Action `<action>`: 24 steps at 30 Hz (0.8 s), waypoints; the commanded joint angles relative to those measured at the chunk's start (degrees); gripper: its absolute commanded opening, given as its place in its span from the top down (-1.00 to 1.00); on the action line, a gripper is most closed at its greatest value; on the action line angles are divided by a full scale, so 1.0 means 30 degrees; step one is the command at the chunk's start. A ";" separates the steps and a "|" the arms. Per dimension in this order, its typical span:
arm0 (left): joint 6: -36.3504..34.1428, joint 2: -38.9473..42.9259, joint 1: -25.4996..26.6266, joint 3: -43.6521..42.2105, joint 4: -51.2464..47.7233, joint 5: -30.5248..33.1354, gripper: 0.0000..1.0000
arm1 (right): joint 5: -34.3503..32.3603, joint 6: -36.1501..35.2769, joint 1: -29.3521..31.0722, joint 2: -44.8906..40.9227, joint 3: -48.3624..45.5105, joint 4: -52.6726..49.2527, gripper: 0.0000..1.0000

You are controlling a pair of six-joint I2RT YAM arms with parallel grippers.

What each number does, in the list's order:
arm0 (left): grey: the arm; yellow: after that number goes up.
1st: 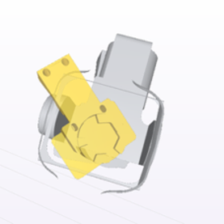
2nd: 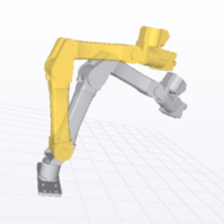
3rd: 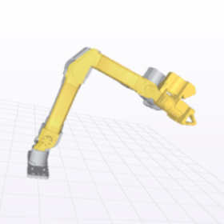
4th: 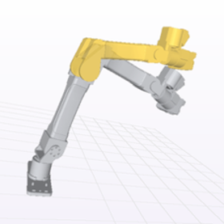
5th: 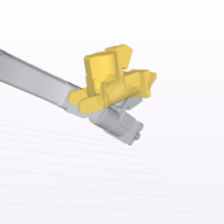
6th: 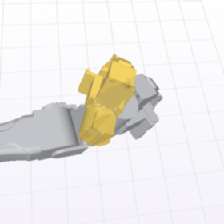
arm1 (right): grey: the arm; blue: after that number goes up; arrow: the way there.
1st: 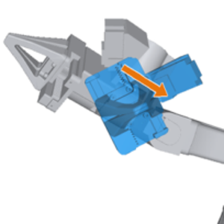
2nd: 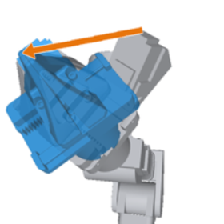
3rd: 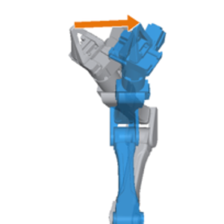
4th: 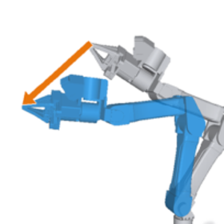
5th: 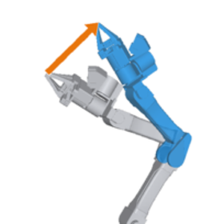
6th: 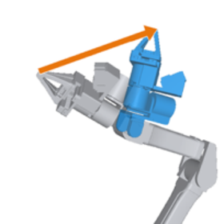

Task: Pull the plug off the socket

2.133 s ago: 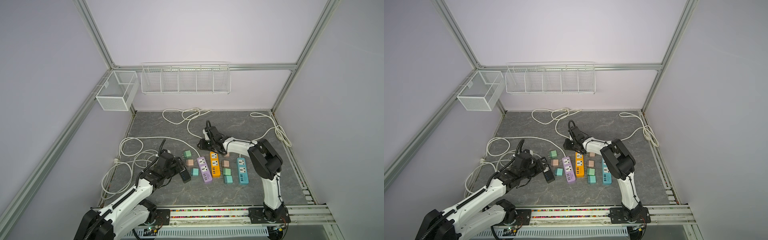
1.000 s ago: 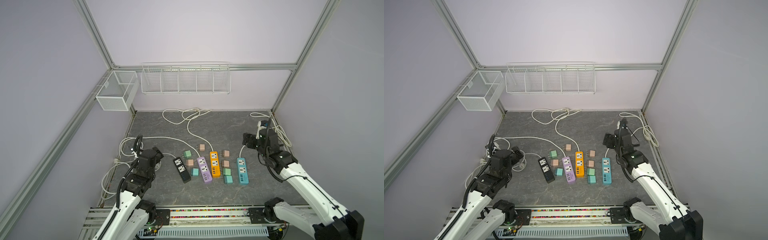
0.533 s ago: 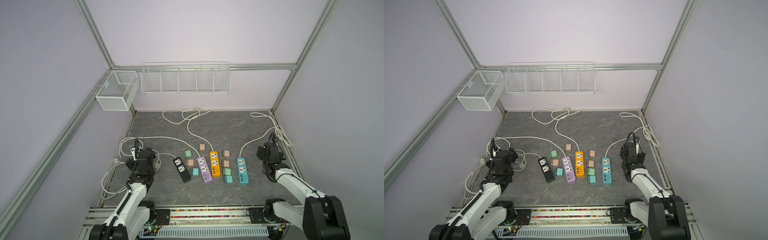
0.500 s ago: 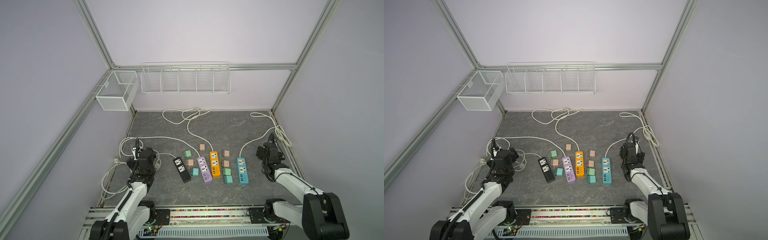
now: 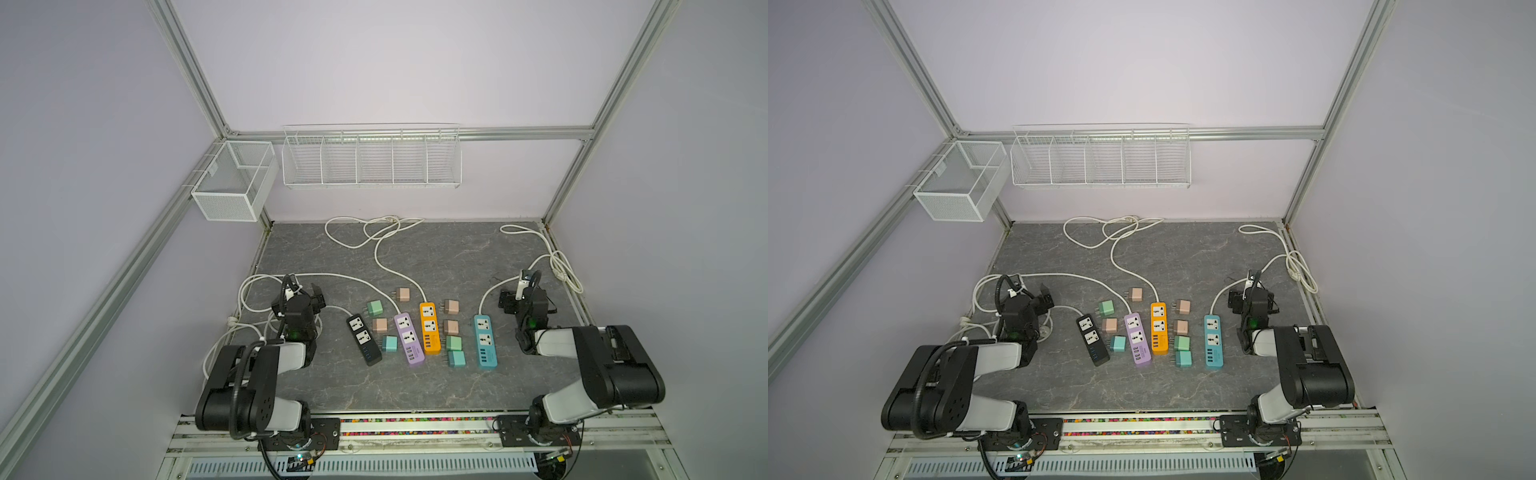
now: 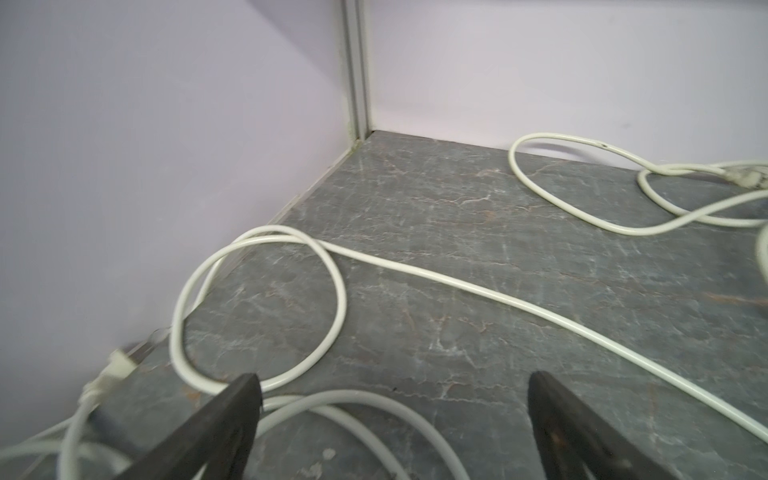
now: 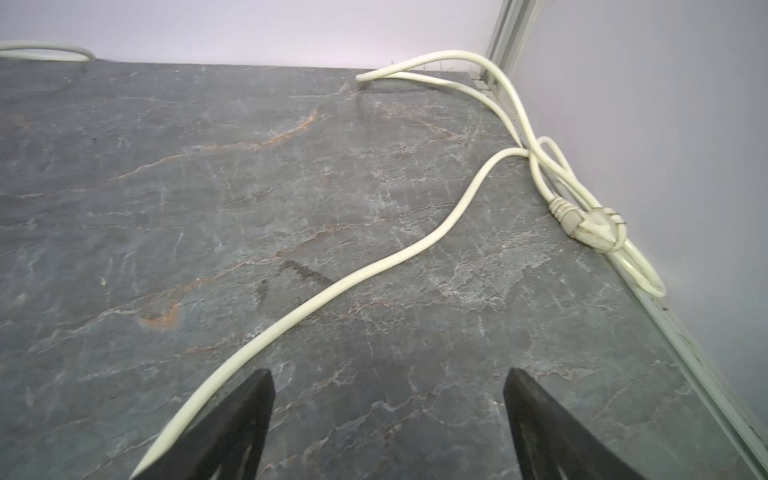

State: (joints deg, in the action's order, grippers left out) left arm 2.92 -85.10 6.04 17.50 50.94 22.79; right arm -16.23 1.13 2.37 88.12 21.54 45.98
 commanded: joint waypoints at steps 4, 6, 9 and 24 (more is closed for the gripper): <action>0.0244 -0.1139 -0.0592 0.1666 0.0324 -0.0292 -0.99 | 0.1397 -0.0694 -0.0351 -0.0188 -0.0049 0.1560 -0.78; 0.0213 -0.1004 -0.0578 0.1604 -0.0143 -0.0335 -0.98 | 0.1339 -0.0711 -0.0314 -0.0071 -0.0043 0.1759 -0.78; 0.0489 -0.0640 -0.0579 0.2012 -0.1313 -0.0183 -0.98 | 0.1367 -0.0704 -0.0334 -0.0129 -0.0032 0.1652 -0.78; 0.0083 -0.1269 -0.0579 0.1436 0.0748 -0.0389 -0.98 | 0.1514 -0.0641 -0.0410 -0.0155 -0.0021 0.1625 -0.78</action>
State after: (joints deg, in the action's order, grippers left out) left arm 3.79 -88.53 4.51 22.20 51.20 22.00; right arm -12.36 0.36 1.48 88.09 21.54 49.19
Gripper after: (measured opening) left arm 0.992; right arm 0.889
